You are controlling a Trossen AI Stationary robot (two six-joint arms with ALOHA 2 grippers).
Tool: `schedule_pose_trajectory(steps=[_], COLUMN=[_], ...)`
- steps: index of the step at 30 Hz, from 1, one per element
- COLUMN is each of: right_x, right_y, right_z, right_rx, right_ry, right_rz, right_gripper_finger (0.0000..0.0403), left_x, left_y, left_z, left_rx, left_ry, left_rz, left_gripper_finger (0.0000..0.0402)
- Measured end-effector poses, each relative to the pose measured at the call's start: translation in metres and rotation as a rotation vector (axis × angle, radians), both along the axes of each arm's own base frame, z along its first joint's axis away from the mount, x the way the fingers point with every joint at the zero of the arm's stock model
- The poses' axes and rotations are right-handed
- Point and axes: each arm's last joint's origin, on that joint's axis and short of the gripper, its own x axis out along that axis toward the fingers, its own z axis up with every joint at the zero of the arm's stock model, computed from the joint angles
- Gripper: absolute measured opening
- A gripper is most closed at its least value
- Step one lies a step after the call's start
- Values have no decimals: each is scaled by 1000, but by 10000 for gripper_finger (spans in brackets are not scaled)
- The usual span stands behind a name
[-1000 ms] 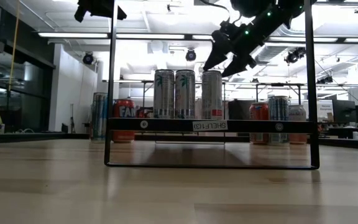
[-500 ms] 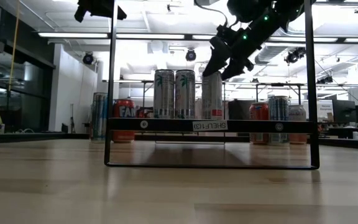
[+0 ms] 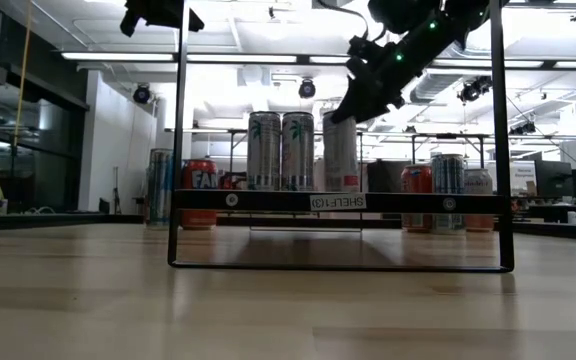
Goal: Place canned beverage on shelf
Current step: Put the white-pink soda can on the shelf aligned with the other white-pink soda can
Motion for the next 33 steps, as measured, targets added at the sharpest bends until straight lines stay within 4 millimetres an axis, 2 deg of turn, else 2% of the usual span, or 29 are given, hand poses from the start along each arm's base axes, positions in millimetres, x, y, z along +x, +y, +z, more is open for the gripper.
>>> schedule_pose_trajectory(steps=[6, 13, 18, 28, 33], right_x=[-10, -23, -28, -28, -21], right_y=[-8, -31, -41, -37, -32], right_z=[6, 6, 8, 9, 2], right_rx=[-8, 44, 9, 72, 75], right_ry=[25, -16, -31, -98, -73], right_rz=[150, 281, 374, 531, 570], right_gripper_finger=[225, 225, 226, 227, 229], left_x=[0, 0, 0, 0, 0], left_y=[0, -1, -1, -1, -1], left_z=[0, -2, -2, -1, -1], left_rx=[-7, -51, -72, -98, -108], left_ry=[-4, -18, -33, -60, -69], left_rz=[0, -16, -9, 1, 8], left_gripper_finger=[0, 0, 0, 0, 0])
